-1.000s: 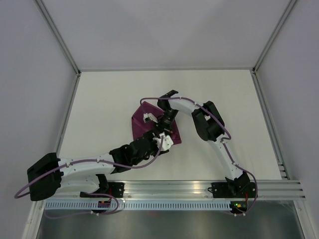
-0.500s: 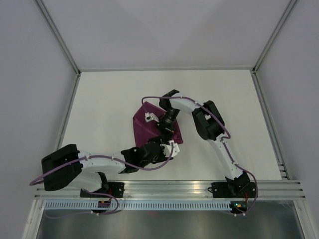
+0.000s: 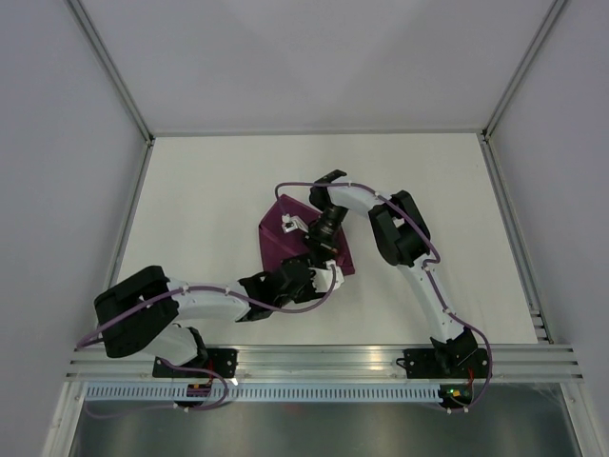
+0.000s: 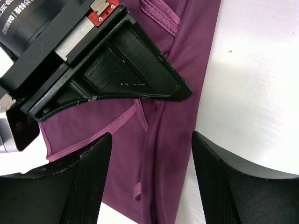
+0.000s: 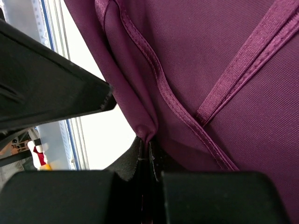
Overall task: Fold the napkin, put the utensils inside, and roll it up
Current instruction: Roll the napkin with the utensil
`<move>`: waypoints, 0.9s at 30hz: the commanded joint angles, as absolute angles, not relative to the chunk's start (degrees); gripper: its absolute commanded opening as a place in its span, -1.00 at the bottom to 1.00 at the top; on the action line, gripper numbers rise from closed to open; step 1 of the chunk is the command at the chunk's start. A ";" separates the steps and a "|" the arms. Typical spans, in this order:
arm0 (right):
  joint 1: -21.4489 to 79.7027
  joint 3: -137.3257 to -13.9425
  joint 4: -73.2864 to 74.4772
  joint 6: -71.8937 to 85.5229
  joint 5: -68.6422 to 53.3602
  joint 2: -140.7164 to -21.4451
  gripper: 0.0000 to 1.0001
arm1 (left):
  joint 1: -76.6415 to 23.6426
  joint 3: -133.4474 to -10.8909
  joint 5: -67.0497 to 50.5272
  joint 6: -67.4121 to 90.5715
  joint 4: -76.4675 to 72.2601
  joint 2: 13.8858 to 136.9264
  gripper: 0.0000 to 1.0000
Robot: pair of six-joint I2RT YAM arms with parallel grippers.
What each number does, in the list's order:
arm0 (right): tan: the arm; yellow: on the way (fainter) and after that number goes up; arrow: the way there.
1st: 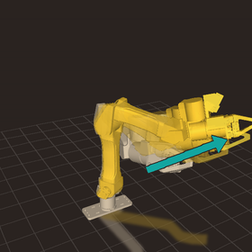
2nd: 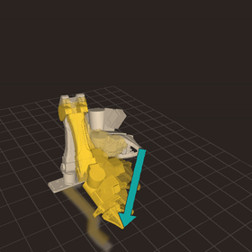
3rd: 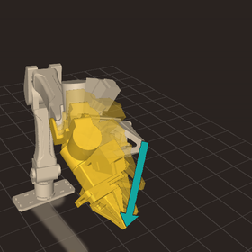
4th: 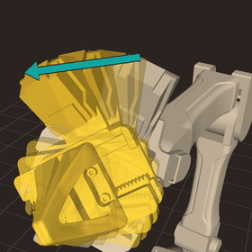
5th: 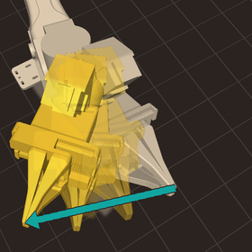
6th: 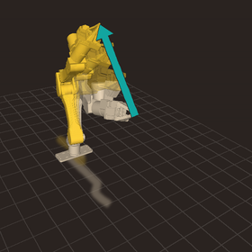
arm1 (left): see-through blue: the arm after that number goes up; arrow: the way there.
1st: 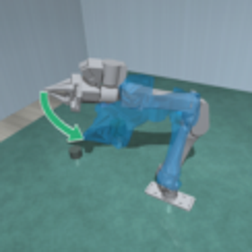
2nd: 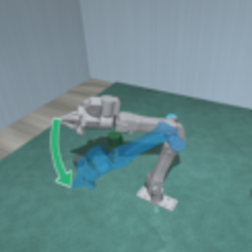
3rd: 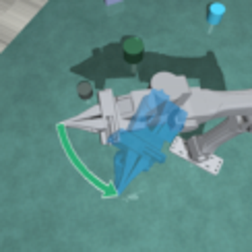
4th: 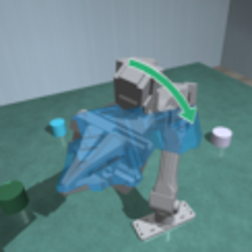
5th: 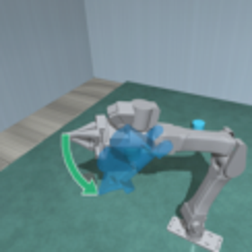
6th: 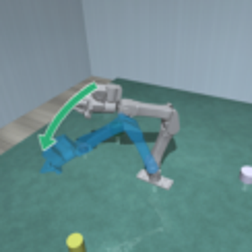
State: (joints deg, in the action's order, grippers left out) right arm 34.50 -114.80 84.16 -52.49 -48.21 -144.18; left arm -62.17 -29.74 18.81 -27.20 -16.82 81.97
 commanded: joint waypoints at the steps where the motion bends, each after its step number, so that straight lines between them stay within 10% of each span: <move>1: 33.66 -114.35 78.92 -57.22 -38.06 -147.92 -0.99 | -61.09 -33.92 14.68 -30.85 -16.26 83.41 0.47; 27: 30.68 -112.50 79.19 -56.95 -36.12 -147.83 -0.99 | -58.36 -41.49 5.71 -25.50 -7.72 83.61 0.23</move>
State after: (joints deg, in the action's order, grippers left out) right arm 31.62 -113.99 85.76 -52.75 -47.07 -144.42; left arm -58.22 -41.54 5.82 -28.40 -3.33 88.68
